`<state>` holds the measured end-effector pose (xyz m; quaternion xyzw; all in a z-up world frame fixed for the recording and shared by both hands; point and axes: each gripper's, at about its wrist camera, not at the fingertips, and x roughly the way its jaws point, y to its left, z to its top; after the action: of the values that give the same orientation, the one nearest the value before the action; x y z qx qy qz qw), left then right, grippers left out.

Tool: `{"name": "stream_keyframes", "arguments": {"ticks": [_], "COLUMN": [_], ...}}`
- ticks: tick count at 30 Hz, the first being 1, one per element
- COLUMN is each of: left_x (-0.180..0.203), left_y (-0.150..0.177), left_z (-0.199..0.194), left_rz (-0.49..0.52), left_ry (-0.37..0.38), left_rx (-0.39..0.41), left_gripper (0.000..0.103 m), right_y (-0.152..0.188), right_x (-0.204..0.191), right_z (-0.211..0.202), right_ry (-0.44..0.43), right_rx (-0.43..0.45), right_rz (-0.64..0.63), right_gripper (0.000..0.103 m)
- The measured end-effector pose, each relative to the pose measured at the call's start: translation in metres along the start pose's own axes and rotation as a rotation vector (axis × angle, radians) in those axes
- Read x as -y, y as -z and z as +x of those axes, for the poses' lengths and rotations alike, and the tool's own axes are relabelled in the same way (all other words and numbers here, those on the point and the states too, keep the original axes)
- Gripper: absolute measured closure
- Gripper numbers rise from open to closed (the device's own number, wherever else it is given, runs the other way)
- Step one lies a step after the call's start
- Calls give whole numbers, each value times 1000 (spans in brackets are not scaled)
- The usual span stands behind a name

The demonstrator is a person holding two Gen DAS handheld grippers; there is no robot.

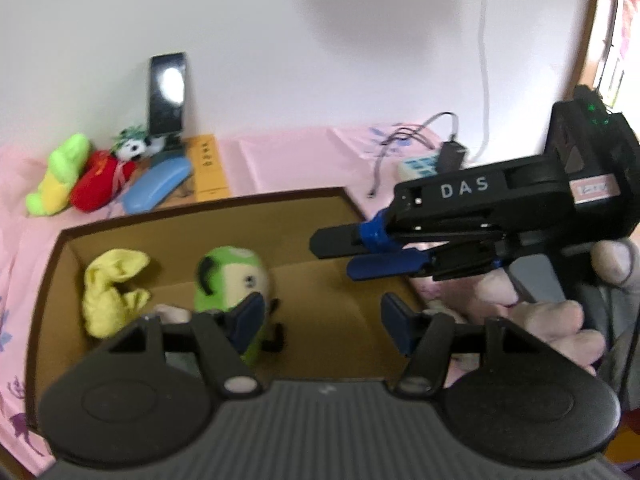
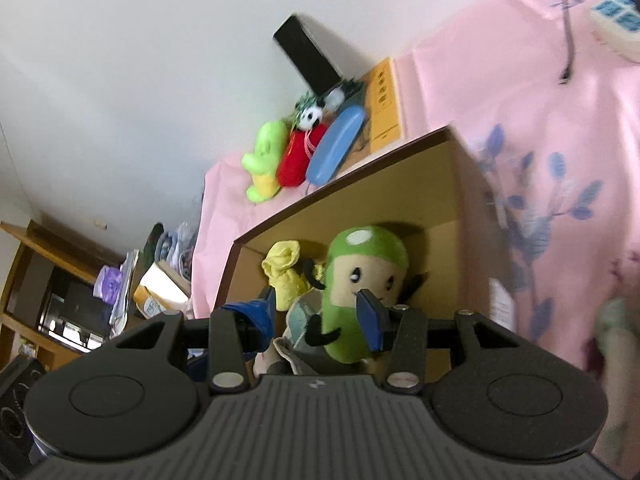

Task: Organize soft objects
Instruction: 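Move both tools back toward the patterned scarf on the pile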

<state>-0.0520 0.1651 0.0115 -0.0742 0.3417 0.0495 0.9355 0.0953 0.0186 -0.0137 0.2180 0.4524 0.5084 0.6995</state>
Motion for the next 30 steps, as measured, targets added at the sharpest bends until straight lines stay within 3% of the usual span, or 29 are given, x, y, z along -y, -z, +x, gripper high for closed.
{"name": "stream_keyframes", "arguments": {"ticks": [21, 30], "left_x": [166, 223], "left_y": [4, 9], "left_z": [40, 76], "left_rz": [167, 215], "left_ry": [209, 221], "left_rx": [-59, -91], "left_gripper": [40, 40], "right_y": [21, 26], "right_x": [119, 170], "right_z": [-163, -207], "right_ry": [120, 171], "right_rx": [209, 216], "right_rz": [168, 220], "right_gripper": [74, 74]}}
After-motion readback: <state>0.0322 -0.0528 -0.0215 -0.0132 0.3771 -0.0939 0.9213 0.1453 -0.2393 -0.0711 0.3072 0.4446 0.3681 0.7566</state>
